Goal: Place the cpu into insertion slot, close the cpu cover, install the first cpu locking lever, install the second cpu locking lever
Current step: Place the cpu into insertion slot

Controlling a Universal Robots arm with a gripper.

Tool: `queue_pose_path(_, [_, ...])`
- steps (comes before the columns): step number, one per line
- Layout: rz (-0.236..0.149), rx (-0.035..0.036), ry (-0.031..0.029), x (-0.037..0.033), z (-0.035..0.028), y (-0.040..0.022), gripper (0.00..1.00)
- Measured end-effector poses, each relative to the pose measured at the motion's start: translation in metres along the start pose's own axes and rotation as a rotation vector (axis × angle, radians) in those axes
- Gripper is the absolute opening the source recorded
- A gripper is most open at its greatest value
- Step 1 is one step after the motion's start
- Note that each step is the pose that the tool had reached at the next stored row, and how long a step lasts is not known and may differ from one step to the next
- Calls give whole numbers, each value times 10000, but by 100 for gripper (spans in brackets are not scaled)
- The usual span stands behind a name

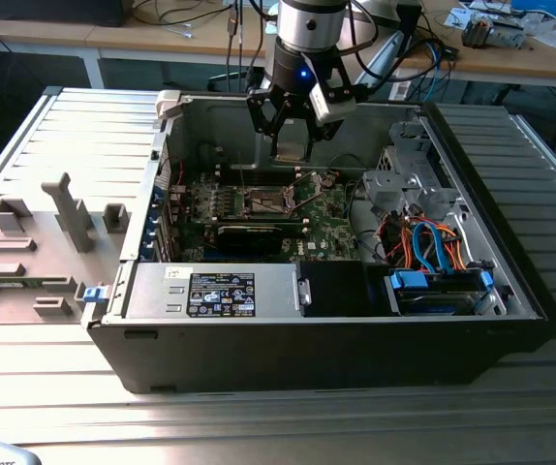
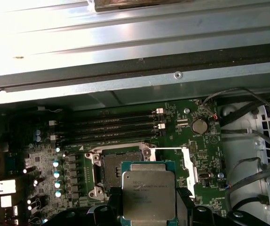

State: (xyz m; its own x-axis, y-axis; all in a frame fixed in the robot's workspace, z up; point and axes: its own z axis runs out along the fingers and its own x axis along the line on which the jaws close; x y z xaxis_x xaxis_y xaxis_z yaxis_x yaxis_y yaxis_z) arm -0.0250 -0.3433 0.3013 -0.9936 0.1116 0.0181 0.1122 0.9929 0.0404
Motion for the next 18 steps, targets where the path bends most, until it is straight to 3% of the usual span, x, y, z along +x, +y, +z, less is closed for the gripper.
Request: queue_pose_path(18, [184, -4, -7, 0, 1, 0, 54])
